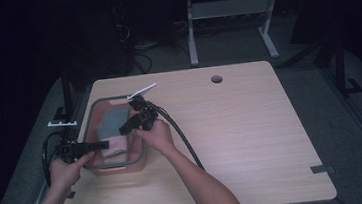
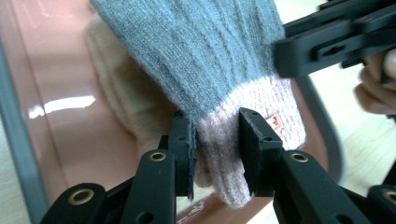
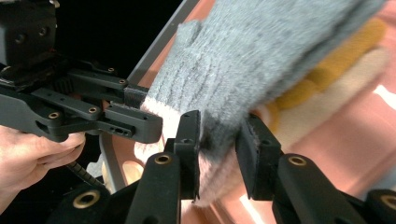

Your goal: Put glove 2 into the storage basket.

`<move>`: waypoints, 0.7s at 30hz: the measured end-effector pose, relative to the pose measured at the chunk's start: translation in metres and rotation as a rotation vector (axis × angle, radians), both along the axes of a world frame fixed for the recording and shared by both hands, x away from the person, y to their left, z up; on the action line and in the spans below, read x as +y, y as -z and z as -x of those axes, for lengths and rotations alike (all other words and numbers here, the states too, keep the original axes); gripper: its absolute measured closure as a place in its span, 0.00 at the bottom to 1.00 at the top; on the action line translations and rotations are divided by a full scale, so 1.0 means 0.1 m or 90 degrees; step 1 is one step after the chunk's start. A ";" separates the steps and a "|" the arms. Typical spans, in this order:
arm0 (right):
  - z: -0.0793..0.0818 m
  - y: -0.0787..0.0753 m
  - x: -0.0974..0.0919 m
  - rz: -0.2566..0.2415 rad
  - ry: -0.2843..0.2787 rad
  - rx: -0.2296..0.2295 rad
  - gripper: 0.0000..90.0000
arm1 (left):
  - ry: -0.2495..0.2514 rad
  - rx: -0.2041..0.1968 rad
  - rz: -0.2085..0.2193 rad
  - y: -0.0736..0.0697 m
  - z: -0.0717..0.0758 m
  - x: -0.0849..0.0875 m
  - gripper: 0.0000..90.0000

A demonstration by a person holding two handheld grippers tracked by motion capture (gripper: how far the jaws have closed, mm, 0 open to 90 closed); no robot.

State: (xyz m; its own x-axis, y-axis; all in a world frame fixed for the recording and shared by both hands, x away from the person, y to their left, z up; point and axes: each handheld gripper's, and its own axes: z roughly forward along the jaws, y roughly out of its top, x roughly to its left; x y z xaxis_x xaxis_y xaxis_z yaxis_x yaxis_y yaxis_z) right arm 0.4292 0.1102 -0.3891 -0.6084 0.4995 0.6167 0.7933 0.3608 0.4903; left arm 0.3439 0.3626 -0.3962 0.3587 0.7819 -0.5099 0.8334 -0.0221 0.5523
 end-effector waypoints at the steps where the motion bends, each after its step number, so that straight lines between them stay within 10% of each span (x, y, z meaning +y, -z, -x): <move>1: 0.00 0.00 -0.01 -0.003 0.006 0.000 0.80 | 0.000 0.007 -0.011 0.01 -0.01 0.00 0.75; 10: 0.01 -0.06 -0.11 -0.013 0.009 -0.009 0.78 | 0.018 0.006 -0.069 0.00 -0.03 -0.11 0.68; 21: 0.03 -0.14 -0.28 -0.026 0.024 -0.019 0.75 | 0.004 -0.022 -0.075 -0.16 -0.02 -0.08 0.55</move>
State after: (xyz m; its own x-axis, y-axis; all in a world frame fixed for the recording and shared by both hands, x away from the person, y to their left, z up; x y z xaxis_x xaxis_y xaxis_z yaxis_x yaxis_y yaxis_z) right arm 0.4262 0.0819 -0.3756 -0.6080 0.4965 0.6196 0.7909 0.3103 0.5275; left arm 0.3462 0.3549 -0.3803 0.3795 0.8334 -0.4019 0.8139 -0.0941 0.5734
